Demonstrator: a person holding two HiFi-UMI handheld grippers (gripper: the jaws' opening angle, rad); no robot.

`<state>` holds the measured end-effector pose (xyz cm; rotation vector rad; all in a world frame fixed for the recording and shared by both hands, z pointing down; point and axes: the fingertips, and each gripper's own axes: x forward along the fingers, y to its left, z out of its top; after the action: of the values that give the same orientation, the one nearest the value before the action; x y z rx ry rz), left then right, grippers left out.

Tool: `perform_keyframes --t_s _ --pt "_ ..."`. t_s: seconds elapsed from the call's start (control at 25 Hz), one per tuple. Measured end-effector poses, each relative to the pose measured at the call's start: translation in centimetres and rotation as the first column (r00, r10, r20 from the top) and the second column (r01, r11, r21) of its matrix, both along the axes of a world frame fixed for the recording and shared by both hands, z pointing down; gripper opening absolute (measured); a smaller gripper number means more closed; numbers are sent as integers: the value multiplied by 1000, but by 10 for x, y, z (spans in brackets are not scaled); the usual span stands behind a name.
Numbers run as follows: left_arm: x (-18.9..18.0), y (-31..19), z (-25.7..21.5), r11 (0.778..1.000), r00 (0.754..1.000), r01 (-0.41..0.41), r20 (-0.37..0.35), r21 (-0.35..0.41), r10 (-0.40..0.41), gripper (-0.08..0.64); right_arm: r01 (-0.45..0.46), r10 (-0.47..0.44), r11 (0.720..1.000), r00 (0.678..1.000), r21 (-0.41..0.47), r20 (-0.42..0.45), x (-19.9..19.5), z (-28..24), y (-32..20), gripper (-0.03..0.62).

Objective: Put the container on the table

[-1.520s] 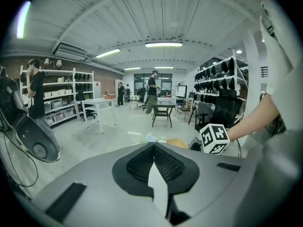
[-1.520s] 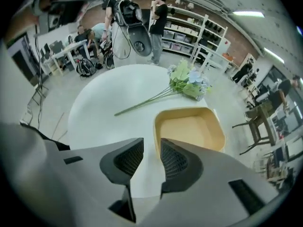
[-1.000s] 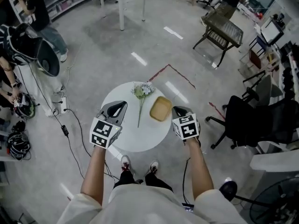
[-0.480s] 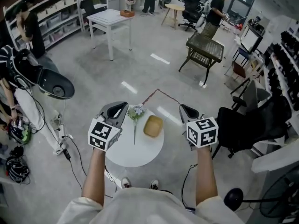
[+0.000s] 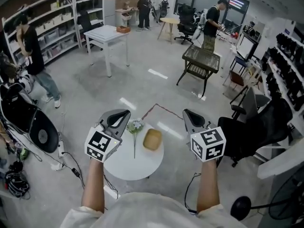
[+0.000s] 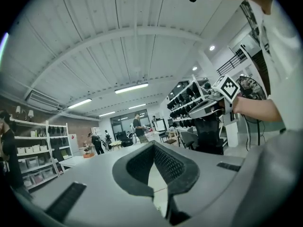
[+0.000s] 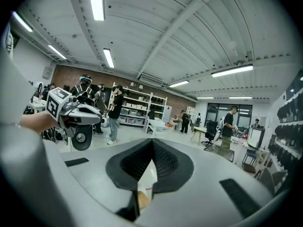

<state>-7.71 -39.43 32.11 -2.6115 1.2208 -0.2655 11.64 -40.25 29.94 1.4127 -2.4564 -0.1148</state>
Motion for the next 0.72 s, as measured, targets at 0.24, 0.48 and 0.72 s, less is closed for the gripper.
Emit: perform_keyframes --t_s 0.24,0.48,0.72 --pt "2 2 -10 1000 1000 -4 -6 29 5 17 12 -12 1000 1000 28 -26 -6 -8 1 12" --pt "-1 2 -9 1000 1000 3 4 29 -3 17 23 -22 999 999 36 -26 -9 -10 4 12" --pt "-5 3 -10 999 1000 0 7 34 0 17 45 -43 998 999 48 -25 -21 -15 10 12"
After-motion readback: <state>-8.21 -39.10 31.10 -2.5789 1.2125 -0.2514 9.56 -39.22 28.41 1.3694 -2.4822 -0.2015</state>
